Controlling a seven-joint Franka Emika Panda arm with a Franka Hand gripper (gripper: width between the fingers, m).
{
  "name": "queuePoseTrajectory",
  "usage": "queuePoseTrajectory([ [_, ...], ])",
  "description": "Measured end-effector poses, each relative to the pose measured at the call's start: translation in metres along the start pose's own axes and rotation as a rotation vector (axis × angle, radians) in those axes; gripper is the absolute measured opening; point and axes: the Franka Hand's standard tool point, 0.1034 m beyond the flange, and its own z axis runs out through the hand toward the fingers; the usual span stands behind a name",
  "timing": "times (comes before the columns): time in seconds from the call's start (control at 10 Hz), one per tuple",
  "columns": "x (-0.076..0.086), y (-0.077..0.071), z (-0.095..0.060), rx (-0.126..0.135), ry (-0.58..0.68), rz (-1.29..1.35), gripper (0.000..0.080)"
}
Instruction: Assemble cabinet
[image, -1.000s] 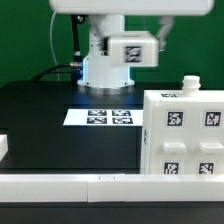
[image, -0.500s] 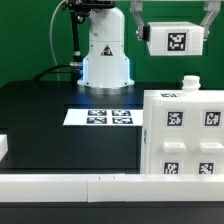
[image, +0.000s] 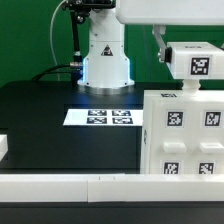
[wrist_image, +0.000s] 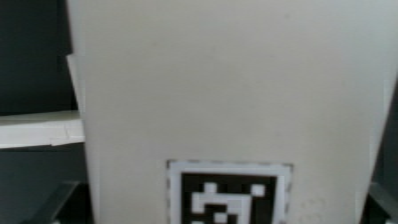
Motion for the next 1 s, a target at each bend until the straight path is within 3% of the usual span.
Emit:
queuePoseTrajectory([
  [0.5, 0.000, -0.002, 0.019, -0.007, 0.005, 0.004, 0.0558],
  [1.0, 0.008, -0.003, 0.020, -0.002, 0.061, 0.004, 0.0558],
])
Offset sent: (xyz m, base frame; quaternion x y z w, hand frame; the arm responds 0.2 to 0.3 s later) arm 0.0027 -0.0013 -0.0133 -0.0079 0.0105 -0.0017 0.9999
